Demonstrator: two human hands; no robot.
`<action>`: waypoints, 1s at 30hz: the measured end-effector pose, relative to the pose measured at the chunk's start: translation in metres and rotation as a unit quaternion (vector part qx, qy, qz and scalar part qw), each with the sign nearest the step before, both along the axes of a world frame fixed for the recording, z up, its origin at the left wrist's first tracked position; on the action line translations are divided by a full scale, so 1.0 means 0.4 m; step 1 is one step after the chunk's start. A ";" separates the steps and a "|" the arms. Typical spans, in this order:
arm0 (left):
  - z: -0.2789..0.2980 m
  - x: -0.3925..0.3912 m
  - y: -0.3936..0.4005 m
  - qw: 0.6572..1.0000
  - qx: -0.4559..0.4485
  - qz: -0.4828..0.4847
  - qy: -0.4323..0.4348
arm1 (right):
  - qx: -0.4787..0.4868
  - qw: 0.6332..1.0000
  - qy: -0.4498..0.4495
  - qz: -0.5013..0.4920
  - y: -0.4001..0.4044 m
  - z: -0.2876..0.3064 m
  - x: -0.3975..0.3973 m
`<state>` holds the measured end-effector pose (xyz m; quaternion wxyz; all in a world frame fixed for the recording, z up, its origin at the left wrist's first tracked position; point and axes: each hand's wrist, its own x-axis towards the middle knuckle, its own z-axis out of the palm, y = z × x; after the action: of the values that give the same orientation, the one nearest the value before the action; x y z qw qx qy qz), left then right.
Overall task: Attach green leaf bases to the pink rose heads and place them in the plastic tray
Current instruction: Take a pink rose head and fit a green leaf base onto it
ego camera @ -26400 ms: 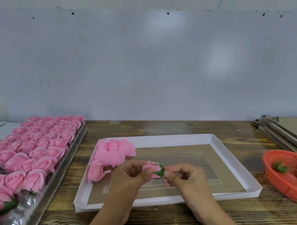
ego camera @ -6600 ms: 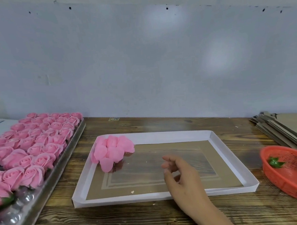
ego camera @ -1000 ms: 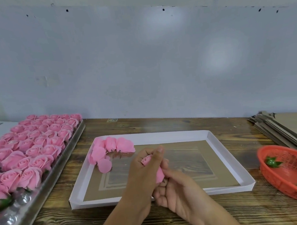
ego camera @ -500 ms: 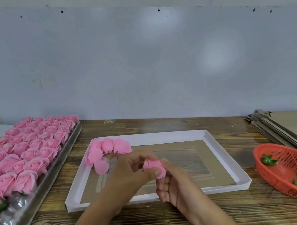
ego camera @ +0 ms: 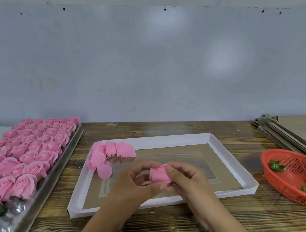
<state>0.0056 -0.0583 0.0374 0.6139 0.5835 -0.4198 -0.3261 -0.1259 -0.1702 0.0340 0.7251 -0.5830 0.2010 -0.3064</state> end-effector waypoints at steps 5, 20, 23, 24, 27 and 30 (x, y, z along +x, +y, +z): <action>-0.011 -0.003 -0.006 0.997 -0.033 0.049 -0.057 | 0.033 0.999 -0.001 0.018 -0.007 -0.005 -0.001; -0.009 -0.007 0.002 0.992 -0.022 0.107 -0.064 | -0.294 0.849 0.259 -0.355 -0.263 0.043 -0.214; -0.018 -0.012 -0.001 0.994 0.001 0.091 -0.060 | -0.305 0.754 0.385 -0.437 -0.376 0.037 -0.322; -0.021 -0.013 -0.003 0.994 0.008 0.088 -0.061 | -0.298 0.733 0.429 -0.434 -0.414 0.033 -0.351; -0.024 -0.014 -0.004 0.994 0.017 0.084 -0.067 | -0.256 0.697 0.593 -0.311 -0.505 0.023 -0.402; -0.025 -0.012 -0.007 0.995 0.022 0.082 -0.058 | -0.280 0.670 0.654 -0.212 -0.547 -0.009 -0.412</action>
<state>0.0007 -0.0610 0.0274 0.6003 0.6474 -0.3979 -0.2493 -0.2905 -0.3889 0.0305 0.1257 -0.7517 0.6466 -0.0339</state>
